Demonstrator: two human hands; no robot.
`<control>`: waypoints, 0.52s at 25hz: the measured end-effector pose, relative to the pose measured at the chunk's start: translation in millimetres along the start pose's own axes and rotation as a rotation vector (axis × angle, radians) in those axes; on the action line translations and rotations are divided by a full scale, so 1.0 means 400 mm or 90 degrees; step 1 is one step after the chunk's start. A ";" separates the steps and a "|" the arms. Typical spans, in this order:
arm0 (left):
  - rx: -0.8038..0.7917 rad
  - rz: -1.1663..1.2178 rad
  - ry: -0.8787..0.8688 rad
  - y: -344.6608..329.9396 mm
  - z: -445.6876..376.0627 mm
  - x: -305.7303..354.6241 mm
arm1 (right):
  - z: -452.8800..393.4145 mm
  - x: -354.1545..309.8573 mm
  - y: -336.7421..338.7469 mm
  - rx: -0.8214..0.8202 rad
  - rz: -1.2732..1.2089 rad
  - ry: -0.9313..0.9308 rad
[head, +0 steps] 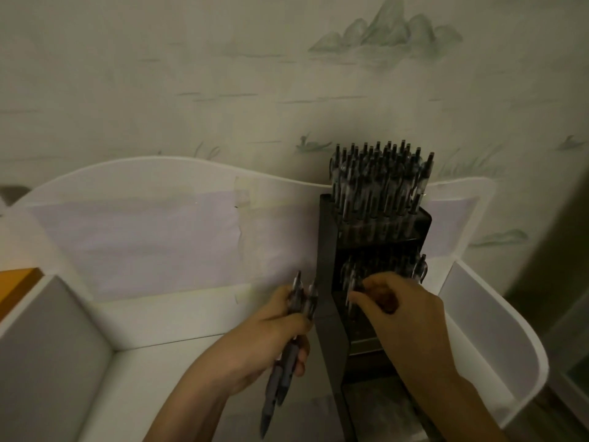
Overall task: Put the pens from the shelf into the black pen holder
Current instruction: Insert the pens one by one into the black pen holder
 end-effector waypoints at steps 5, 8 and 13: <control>-0.062 0.013 -0.028 -0.038 0.020 0.003 | 0.045 -0.081 0.023 0.024 -0.091 0.066; -0.068 -0.024 -0.042 -0.043 0.025 0.004 | 0.059 -0.067 -0.047 -0.112 -0.183 -0.057; -0.086 -0.073 -0.061 -0.064 0.037 0.011 | 0.066 -0.023 -0.090 -0.197 -0.271 -0.190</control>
Point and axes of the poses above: each hand's wrist, its own z-axis away from the middle knuckle, its own y-axis out of the back of the hand, x = y × z, the point moved 10 cm from there along -z, towards the middle knuckle, and after that the axes turned 7 degrees about z, right-handed, at the moved point
